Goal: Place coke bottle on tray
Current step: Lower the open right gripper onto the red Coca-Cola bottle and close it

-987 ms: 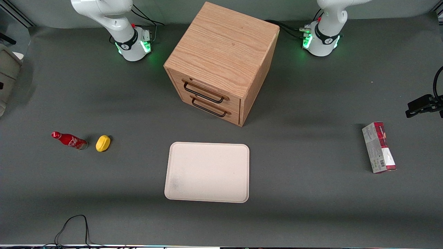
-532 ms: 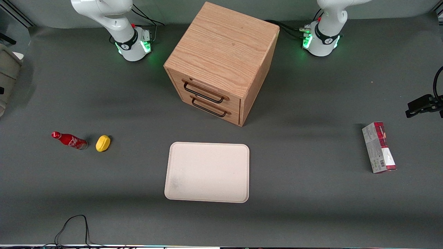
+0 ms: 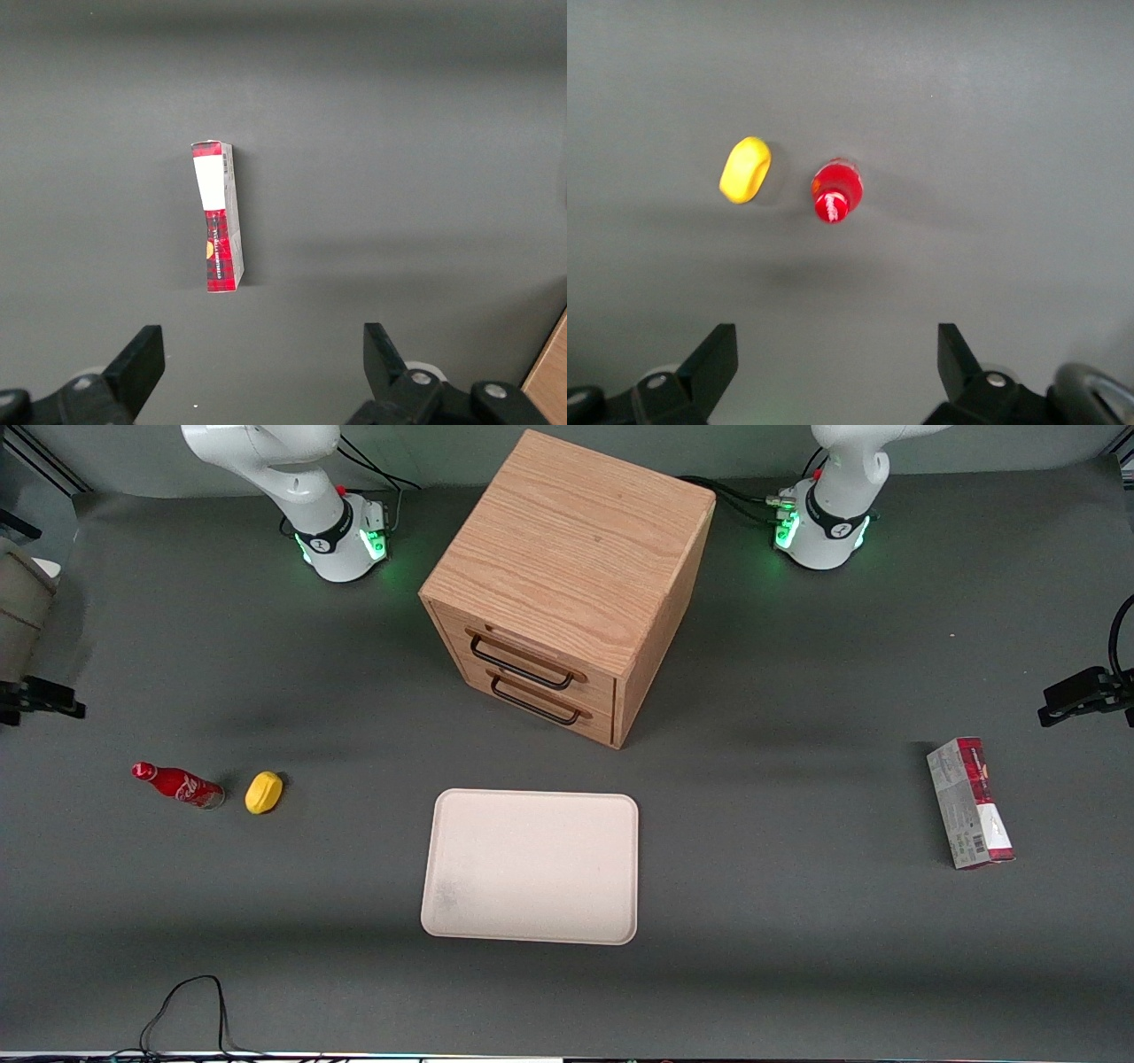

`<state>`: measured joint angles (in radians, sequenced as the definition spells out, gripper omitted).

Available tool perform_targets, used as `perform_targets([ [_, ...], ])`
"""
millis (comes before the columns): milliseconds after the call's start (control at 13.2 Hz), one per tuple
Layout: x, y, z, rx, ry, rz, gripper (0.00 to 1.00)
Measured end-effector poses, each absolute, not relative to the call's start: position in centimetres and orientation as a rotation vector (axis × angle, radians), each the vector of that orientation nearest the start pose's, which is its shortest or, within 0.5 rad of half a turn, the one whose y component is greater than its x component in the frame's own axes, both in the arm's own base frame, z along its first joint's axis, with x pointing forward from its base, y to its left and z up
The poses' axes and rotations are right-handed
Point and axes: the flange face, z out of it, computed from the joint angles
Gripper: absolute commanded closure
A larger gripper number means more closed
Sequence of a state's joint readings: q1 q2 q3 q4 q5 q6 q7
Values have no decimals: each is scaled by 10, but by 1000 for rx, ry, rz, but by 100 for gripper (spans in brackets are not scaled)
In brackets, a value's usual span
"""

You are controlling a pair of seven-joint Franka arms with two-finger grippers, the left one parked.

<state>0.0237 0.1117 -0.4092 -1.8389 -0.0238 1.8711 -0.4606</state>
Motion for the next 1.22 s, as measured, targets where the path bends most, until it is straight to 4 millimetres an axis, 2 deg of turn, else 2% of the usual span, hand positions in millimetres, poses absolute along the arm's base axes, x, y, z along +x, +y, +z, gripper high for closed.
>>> perform_targets([
  [152,542,-214,430,-3183,-139,119,0],
  [532,549,-207,366,-3194,-135,55,0],
  [911,554,-204,334,-3213,-150,54,0],
  [1215,558,-197,323,-3214,-173,57,0],
])
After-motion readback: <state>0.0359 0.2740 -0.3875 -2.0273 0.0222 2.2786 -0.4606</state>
